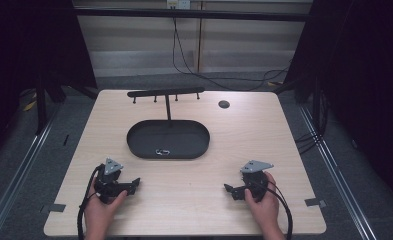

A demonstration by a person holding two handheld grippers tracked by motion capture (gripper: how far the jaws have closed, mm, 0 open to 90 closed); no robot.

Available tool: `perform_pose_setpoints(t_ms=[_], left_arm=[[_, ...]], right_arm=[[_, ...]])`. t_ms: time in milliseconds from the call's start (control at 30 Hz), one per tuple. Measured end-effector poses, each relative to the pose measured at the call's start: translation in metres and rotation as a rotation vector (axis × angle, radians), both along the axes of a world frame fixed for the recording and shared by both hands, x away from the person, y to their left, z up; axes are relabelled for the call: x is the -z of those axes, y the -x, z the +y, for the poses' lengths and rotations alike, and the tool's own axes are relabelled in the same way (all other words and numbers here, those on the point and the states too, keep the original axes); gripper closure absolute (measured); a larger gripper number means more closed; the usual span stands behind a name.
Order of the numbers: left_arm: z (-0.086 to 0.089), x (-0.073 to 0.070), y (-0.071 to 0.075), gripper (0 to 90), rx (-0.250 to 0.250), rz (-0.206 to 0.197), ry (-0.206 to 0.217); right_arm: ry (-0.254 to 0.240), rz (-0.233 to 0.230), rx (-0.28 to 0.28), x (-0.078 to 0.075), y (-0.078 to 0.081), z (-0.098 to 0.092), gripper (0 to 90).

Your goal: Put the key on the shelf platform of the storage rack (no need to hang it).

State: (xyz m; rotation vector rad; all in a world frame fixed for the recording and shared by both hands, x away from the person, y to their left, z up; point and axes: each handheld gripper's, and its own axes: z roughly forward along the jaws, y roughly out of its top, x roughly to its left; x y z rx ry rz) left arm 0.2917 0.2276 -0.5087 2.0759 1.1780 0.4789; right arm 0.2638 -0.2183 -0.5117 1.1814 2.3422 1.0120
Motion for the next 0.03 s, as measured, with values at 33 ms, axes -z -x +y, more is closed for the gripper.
perform_pose_setpoints(t_ms=[33], left_arm=[[0.0000,0.0000,0.0000,14.2,0.000,0.000,0.000]], right_arm=[[0.000,0.000,0.000,0.0000,0.0000,0.0000,11.7]])
